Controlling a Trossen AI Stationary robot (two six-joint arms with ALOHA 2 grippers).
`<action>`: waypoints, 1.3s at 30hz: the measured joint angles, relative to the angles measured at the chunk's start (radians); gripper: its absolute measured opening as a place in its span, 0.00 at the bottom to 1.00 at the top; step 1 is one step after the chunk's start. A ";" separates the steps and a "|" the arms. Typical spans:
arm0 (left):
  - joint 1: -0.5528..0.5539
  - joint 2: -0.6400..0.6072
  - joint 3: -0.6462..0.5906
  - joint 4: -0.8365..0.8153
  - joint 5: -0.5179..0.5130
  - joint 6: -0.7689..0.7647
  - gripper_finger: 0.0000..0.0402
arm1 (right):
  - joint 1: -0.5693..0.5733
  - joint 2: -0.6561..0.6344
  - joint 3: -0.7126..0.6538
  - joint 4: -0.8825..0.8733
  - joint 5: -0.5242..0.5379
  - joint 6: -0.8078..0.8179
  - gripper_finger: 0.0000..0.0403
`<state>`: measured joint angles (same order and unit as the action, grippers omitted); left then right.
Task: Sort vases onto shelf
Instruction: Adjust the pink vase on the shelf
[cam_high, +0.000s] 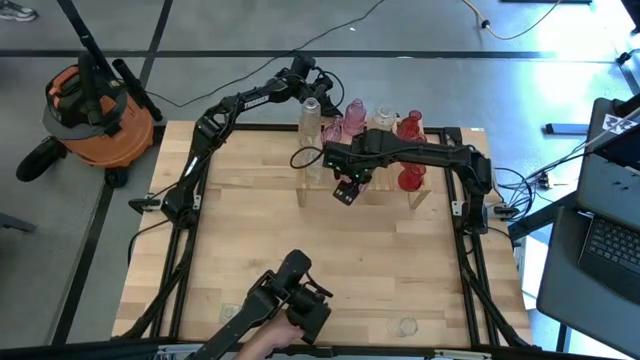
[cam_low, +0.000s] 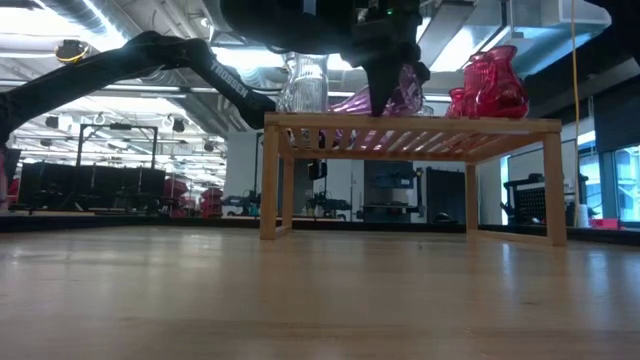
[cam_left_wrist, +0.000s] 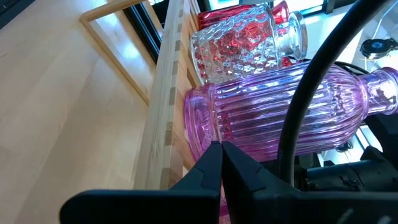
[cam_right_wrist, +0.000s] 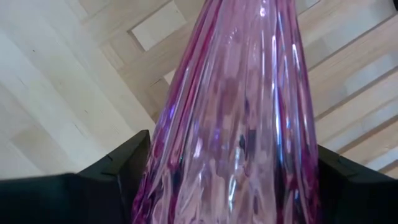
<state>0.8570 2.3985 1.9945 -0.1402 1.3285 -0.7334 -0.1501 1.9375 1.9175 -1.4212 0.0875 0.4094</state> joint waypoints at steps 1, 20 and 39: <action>0.000 0.000 0.000 0.000 0.000 0.000 0.00 | 0.000 0.000 0.000 0.000 -0.002 0.001 0.68; 0.000 0.000 0.000 -0.001 0.000 0.000 0.00 | 0.048 -0.131 0.006 -0.004 0.063 0.060 0.68; 0.010 0.000 0.000 -0.003 -0.002 0.002 0.00 | 0.371 -0.248 -0.212 0.304 0.848 0.468 0.68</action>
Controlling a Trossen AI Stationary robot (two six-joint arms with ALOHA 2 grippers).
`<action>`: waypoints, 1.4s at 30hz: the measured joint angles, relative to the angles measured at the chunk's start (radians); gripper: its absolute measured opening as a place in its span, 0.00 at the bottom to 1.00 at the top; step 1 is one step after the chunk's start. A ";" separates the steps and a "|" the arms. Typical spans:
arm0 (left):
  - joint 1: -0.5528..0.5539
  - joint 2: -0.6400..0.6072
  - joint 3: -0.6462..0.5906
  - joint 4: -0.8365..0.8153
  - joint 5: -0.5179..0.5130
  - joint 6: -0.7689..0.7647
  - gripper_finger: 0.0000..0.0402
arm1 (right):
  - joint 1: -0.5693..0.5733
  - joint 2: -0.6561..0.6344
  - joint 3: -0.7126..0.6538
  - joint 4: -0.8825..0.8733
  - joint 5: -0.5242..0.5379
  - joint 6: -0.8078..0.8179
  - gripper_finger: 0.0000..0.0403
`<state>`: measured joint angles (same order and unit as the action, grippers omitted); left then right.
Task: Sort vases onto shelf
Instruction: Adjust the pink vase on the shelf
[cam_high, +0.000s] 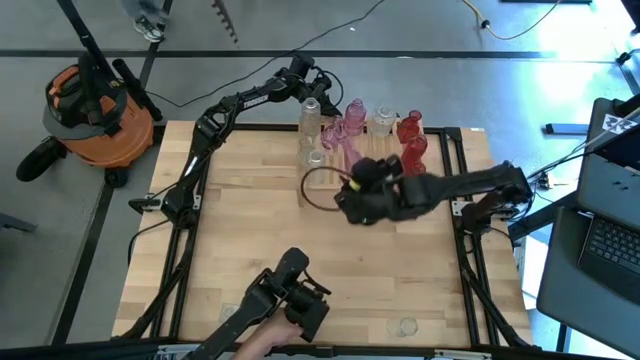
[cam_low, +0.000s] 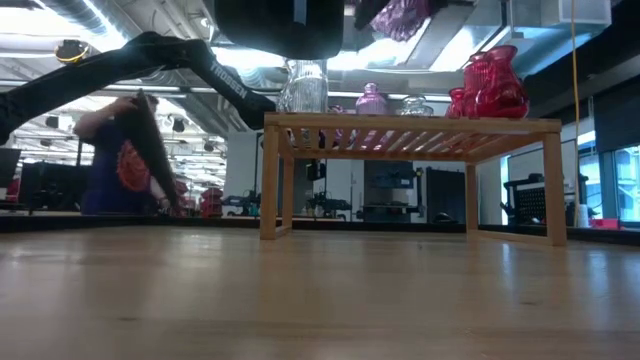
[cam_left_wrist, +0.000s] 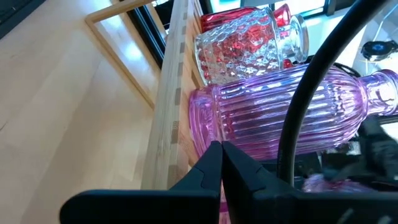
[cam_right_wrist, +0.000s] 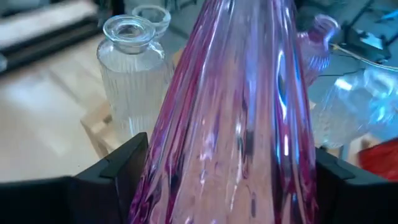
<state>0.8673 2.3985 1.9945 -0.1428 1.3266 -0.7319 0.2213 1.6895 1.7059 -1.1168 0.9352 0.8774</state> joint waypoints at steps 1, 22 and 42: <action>0.000 0.000 0.000 0.001 0.000 0.000 0.00 | 0.012 0.001 -0.039 0.032 0.031 0.044 0.68; 0.000 0.000 0.000 0.001 -0.003 0.002 0.00 | -0.048 0.002 -0.479 0.339 0.384 0.292 0.68; -0.004 0.002 0.000 0.002 -0.008 0.010 0.00 | -0.078 0.141 -0.590 0.762 0.571 0.139 0.68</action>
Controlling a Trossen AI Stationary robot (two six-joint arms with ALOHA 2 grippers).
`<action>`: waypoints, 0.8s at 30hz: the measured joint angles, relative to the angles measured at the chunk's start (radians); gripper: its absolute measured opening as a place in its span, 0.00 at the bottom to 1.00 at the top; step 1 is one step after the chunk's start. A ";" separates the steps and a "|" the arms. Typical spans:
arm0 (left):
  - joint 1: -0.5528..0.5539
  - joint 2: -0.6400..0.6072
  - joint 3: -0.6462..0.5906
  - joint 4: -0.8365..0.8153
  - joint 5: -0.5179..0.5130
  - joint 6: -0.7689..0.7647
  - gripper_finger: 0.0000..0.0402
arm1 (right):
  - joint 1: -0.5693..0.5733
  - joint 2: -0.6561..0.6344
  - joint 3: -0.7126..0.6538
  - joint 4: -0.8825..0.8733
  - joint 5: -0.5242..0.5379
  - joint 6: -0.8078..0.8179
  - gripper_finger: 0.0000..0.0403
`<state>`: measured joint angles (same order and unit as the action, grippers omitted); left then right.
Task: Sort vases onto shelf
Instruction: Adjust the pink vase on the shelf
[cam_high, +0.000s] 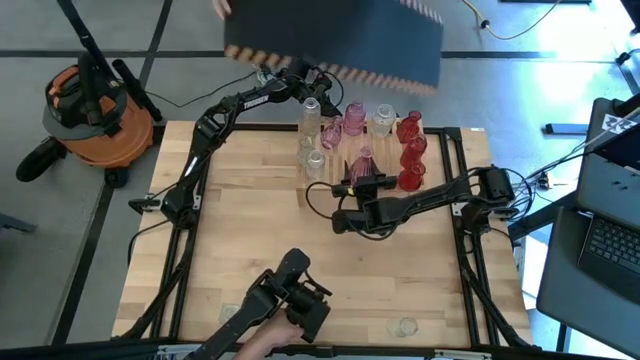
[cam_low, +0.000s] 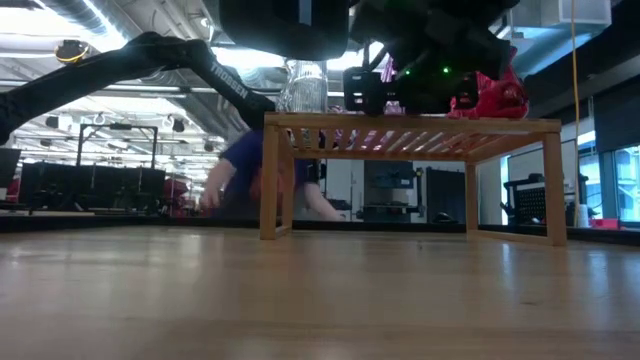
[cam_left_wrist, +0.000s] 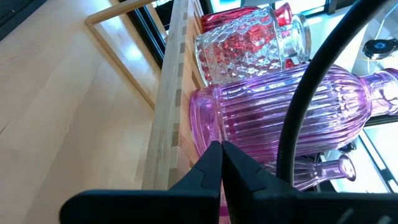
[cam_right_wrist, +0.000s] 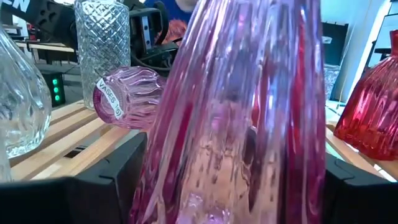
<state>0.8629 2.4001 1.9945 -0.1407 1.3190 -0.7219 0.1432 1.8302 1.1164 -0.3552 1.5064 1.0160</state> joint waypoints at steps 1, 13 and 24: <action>-0.001 0.000 0.000 0.001 0.000 0.000 0.00 | 0.000 0.001 0.000 0.001 -0.001 -0.004 0.68; -0.018 0.000 0.001 0.005 0.000 0.002 0.00 | -0.028 0.002 0.001 0.004 -0.046 -0.061 0.84; -0.020 0.000 0.001 -0.001 0.008 0.000 0.00 | -0.026 -0.053 0.020 0.000 -0.044 -0.308 0.73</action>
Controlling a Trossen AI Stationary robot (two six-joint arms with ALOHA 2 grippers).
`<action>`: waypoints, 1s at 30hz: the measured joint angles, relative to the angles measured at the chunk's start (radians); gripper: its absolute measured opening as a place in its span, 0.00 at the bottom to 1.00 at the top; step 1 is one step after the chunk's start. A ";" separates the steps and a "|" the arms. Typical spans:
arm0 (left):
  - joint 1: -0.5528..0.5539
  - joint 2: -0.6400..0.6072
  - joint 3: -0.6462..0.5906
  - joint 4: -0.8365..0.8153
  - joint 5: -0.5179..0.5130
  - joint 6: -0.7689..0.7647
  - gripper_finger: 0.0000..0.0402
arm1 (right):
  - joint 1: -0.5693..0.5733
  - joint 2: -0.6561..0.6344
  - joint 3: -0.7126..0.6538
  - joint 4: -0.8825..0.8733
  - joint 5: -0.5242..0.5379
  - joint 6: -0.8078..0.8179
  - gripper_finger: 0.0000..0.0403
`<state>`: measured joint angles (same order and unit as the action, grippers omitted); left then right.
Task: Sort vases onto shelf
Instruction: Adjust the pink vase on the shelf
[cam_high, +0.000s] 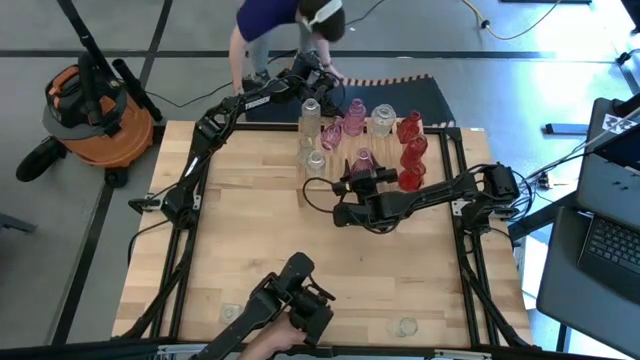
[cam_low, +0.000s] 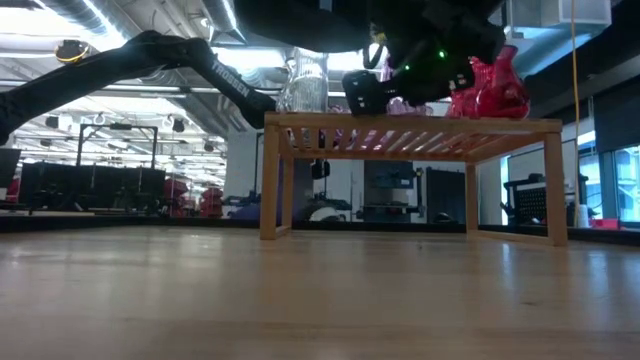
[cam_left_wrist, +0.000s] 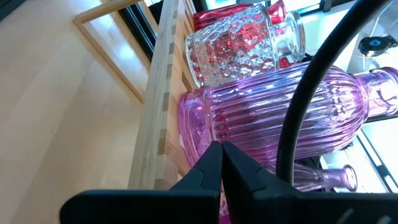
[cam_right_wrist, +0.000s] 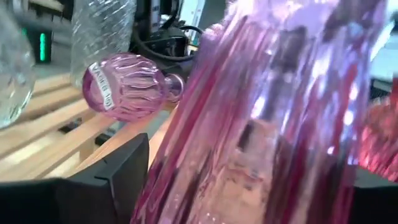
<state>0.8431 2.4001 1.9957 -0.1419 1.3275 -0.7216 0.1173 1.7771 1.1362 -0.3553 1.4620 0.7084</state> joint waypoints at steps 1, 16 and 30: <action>-0.001 0.000 0.000 -0.001 0.002 0.000 0.00 | 0.000 -0.003 0.010 -0.001 -0.001 -0.043 0.72; -0.002 0.000 0.000 -0.001 0.001 -0.002 0.00 | 0.000 -0.016 0.093 -0.004 0.029 -0.179 0.73; -0.002 0.000 0.000 0.000 0.000 -0.001 0.00 | 0.000 -0.073 0.094 -0.011 0.059 -0.207 0.73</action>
<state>0.8407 2.4001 1.9953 -0.1417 1.3273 -0.7230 0.1173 1.7043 1.2304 -0.3668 1.5207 0.5016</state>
